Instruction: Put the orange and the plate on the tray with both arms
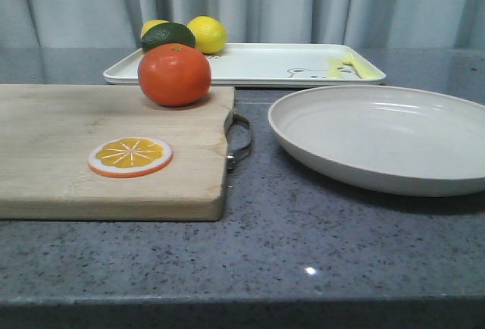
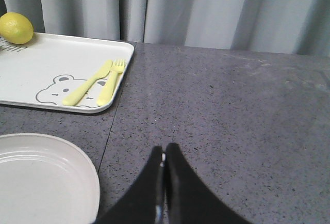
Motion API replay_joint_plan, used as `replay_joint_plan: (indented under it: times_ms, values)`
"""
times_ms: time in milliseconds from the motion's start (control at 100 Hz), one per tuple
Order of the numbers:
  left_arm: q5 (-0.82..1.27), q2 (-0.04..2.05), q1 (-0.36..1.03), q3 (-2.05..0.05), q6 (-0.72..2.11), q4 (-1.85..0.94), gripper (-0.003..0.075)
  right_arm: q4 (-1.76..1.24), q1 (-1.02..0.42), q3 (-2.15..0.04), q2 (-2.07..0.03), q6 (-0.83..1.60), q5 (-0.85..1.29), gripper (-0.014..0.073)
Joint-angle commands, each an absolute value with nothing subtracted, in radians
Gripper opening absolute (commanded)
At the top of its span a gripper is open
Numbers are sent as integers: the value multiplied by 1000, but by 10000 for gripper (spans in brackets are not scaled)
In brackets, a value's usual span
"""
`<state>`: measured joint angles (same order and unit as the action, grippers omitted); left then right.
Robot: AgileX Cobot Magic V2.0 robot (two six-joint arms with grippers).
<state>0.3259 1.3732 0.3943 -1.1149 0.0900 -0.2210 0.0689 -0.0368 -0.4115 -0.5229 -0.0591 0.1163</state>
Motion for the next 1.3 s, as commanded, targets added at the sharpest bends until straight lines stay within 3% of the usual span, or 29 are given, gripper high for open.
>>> replay_joint_plan:
  times_ms: [0, 420, 1290]
  values:
    - [329, 1414, 427, -1221, 87, -245, 610, 71, -31, -450, -531, -59, 29, -67]
    - [631, 1646, 432, -1469, 87, -316, 610, 71, -31, -450, -531, -59, 34, -67]
    - [782, 1713, 434, -1486, 89, -403, 587, 71, -31, -450, -531, -59, 39, -67]
